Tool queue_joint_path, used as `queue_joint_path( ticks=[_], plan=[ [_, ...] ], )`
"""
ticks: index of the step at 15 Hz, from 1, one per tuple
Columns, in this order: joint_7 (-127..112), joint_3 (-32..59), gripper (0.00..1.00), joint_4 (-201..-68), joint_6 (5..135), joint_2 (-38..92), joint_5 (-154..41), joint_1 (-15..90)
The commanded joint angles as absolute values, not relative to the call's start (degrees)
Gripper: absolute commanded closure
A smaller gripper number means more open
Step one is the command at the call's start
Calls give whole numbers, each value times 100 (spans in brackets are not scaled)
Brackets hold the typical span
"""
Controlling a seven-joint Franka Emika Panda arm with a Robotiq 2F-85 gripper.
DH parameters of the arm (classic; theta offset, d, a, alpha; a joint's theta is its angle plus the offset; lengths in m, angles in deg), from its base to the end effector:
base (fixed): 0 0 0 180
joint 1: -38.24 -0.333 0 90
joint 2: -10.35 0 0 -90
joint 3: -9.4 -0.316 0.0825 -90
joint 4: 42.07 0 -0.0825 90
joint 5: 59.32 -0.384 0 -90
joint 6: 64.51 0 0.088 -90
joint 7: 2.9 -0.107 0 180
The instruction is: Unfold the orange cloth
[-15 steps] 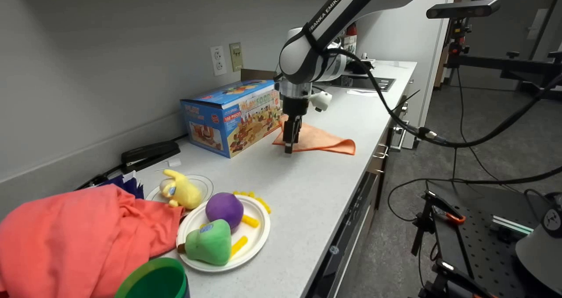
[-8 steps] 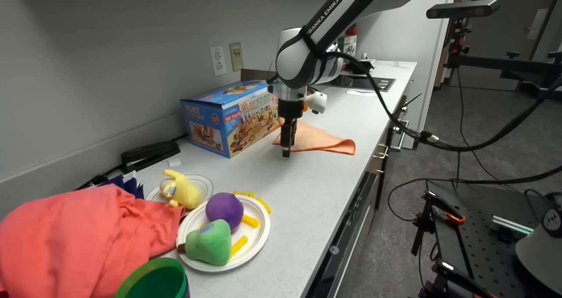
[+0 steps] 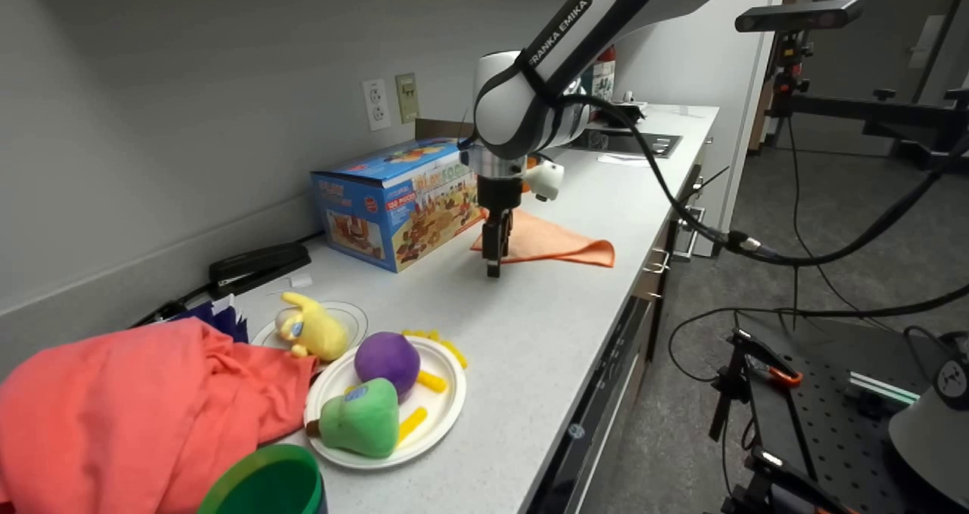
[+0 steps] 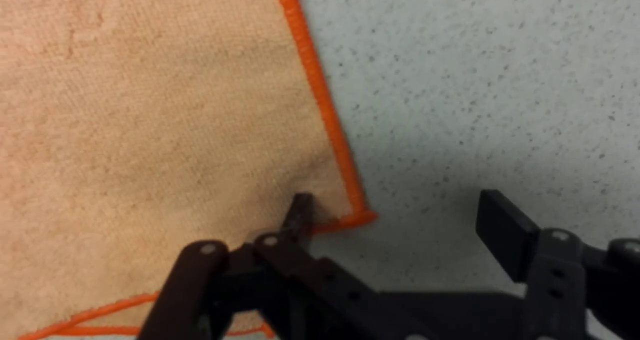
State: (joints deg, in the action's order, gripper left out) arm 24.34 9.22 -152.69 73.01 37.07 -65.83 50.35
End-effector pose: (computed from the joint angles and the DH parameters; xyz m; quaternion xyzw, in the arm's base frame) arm 0.6117 -0.1285 0.2450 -0.9950 -0.0914 -0.0146 0.0363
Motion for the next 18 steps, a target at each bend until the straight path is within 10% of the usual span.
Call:
queue_joint_path(
  ticks=[1, 8, 18],
  plan=[
    [2037, 995, 47, -15263, 7181, 3730, -6490, 4992],
    [1715, 1004, 99, -15149, 7100, 3722, -6521, 5008],
    [1444, 1230, 99, -14910, 6842, 3197, -6243, 4944]
  ],
)
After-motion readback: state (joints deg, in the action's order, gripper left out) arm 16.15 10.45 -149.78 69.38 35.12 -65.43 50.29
